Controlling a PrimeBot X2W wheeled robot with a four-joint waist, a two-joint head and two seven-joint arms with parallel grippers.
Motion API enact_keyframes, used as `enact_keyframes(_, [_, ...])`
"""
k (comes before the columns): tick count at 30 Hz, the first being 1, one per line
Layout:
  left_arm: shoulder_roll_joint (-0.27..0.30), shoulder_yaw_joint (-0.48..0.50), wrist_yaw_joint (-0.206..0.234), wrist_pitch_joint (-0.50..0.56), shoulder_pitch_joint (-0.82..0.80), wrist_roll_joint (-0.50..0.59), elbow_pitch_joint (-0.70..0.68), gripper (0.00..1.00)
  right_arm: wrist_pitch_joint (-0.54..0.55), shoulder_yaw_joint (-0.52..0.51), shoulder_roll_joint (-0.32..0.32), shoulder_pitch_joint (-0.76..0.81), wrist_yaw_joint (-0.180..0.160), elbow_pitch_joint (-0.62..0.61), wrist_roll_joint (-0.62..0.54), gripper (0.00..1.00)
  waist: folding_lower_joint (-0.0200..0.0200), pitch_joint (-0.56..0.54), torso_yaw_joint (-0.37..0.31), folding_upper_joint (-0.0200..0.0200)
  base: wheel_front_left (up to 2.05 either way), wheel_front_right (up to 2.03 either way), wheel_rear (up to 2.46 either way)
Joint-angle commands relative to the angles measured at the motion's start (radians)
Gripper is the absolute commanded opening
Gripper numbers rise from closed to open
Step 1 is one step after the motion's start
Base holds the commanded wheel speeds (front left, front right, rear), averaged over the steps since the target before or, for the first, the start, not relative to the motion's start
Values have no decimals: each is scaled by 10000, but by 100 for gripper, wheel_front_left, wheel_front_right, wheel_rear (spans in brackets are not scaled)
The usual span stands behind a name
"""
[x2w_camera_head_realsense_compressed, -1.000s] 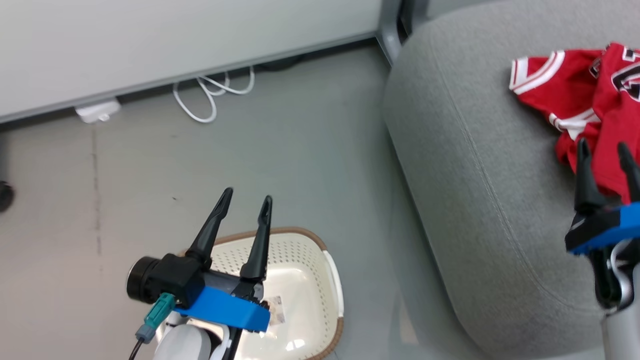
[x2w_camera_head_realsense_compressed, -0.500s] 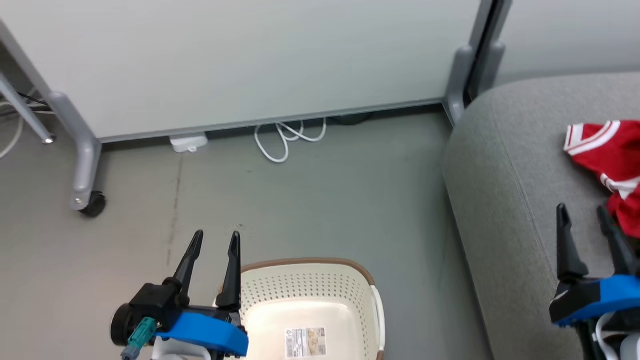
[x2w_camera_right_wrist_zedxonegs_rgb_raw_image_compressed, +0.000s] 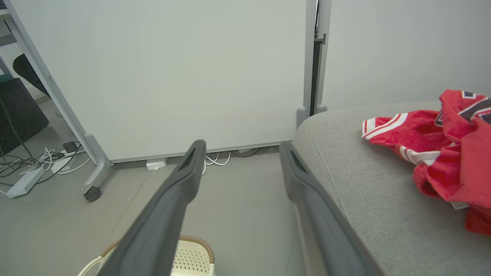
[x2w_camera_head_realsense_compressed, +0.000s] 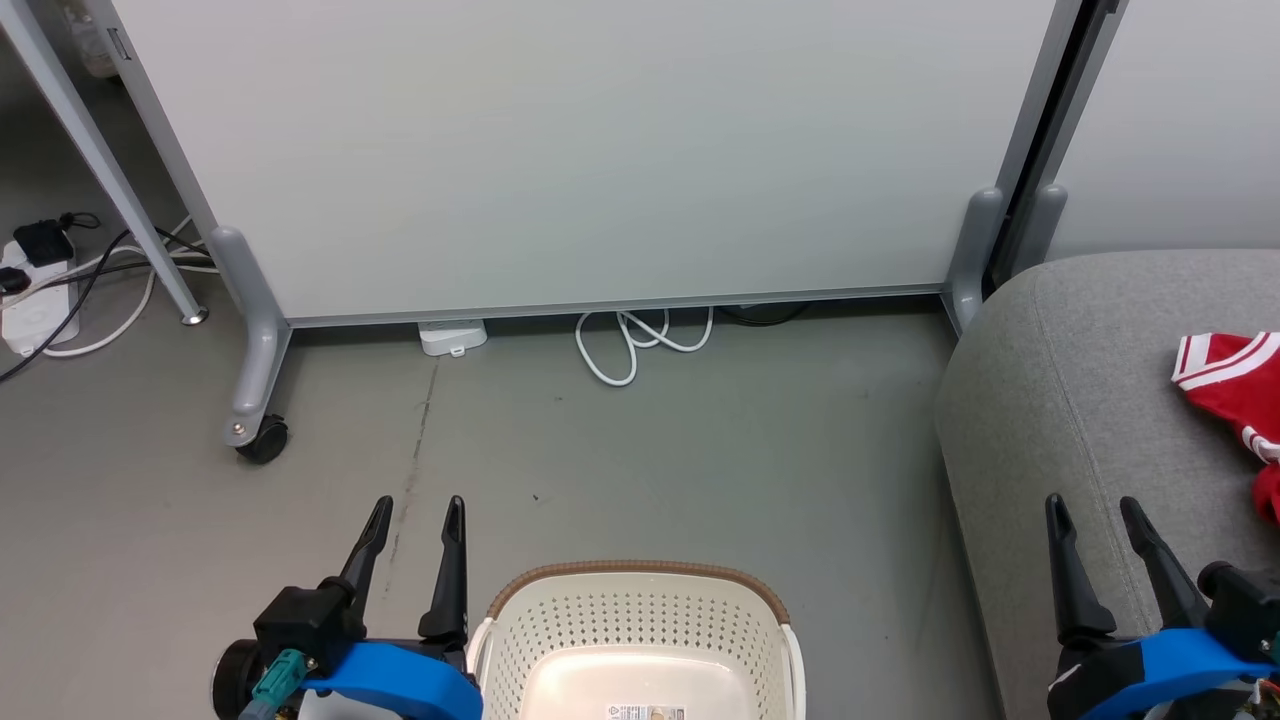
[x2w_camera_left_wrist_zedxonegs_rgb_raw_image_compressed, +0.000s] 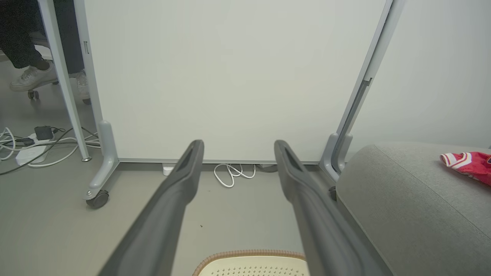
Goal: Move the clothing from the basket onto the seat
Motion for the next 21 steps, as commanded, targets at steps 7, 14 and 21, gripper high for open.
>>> enact_keyframes(7, [88, 35, -74, -29, -113, -69, 285, 100, -326, 181, 17, 249, 6, 320, 121, 100, 2, -57, 33, -1, 0, 0, 0])
enact_keyframes(14, [66, 36, -74, -29, -69, -56, 338, 100, -350, 275, 19, 243, 6, 348, 12, 100, 2, 7, -39, -1, 0, 0, 0])
enact_keyframes(21, [45, -18, -74, -29, -49, -139, 312, 100, -374, 359, 20, 272, 6, 344, 126, 100, 2, 77, -78, -1, 0, 0, 0])
